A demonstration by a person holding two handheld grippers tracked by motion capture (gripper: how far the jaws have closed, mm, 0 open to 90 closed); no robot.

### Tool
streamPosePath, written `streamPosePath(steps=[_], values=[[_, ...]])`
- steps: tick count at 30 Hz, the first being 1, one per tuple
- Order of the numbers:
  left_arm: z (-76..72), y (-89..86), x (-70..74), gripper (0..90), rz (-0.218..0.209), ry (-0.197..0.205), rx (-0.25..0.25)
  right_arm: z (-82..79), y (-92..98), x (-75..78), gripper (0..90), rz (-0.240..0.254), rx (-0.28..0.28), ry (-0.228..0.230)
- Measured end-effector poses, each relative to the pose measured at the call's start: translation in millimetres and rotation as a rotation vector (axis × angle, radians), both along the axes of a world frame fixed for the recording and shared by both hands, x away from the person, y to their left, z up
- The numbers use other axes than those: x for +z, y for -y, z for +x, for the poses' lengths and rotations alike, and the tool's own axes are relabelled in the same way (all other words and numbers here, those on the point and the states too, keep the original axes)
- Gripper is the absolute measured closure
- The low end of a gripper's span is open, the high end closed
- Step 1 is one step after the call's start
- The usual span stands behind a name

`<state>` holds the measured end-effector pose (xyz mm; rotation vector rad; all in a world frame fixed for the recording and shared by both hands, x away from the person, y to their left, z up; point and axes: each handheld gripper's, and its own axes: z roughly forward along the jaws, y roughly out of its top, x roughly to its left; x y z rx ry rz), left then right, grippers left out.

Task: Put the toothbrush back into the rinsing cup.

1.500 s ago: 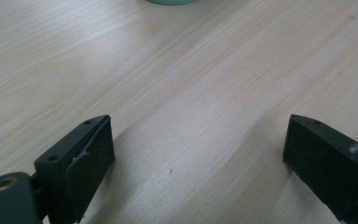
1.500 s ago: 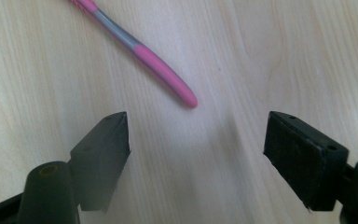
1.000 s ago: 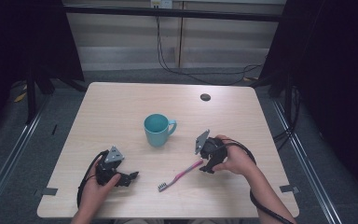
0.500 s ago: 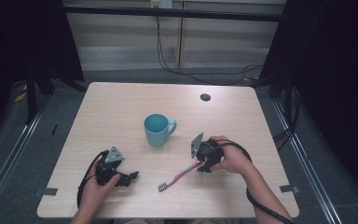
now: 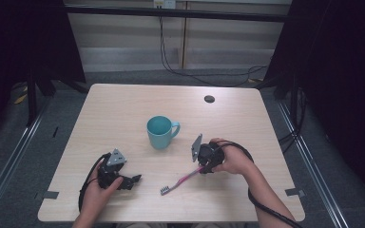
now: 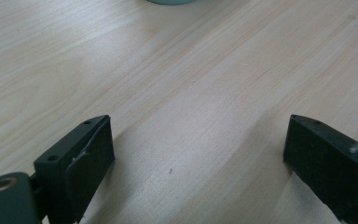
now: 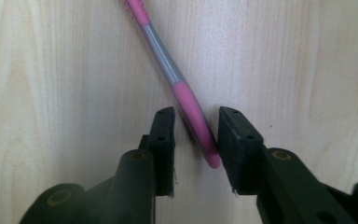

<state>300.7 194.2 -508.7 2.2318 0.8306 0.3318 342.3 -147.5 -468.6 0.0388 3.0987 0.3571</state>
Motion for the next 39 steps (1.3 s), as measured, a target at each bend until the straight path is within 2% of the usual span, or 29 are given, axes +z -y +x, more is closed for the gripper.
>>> streamPosePath(steps=[3, 4, 5, 7, 9, 12, 15, 20, 34, 37, 39], values=[[0.0, 0.0, 0.0, 8.2, 0.0, 0.0, 0.0, 0.4, 1.1, -0.2, 75.2, 0.003, -0.016, -0.036], [0.0, -0.1, 0.0, 8.2, 0.001, 0.0, -0.001, 0.7, 1.5, -0.3, 81.1, -0.002, -0.001, -0.056], [0.0, 0.0, 0.0, 8.2, 0.0, 0.0, 0.0, 0.7, 1.5, -0.3, 81.1, -0.002, -0.001, -0.056], [0.0, 0.0, 0.0, 8.2, 0.0, 0.0, 0.0, 0.6, 2.7, -0.1, 81.8, -0.002, -0.043, -0.063], [0.0, 0.0, 0.0, 8.2, 0.0, 0.0, 0.0, -0.2, 5.5, -0.5, 82.0, 0.012, -0.045, -0.07], [0.0, 0.0, 0.0, 8.2, 0.0, 0.0, 0.0, -1.9, 8.7, 0.1, 82.1, 0.005, -0.076, -0.056], [0.0, 0.0, 0.0, 8.2, 0.0, 0.0, 0.0, -2.7, 17.0, 0.0, 82.1, 0.061, -0.105, -0.047], [0.0, 0.0, 0.0, 8.2, 0.0, 0.0, 0.0, -8.9, 29.9, 3.2, 82.1, 0.12, -0.136, -0.037], [0.0, 0.0, 0.0, 8.2, 0.0, 0.0, 0.0, -19.4, 58.5, 8.1, 82.2, 0.255, -0.207, -0.004], [-0.3, -0.1, 0.0, 8.3, -0.002, 0.001, 0.0, -22.5, 66.6, 10.2, 82.2, 0.304, -0.228, 0.012], [-0.3, -0.4, 0.2, 8.5, 0.0, 0.009, 0.003, -24.9, 69.7, 11.2, 82.2, 0.308, -0.233, 0.021]])
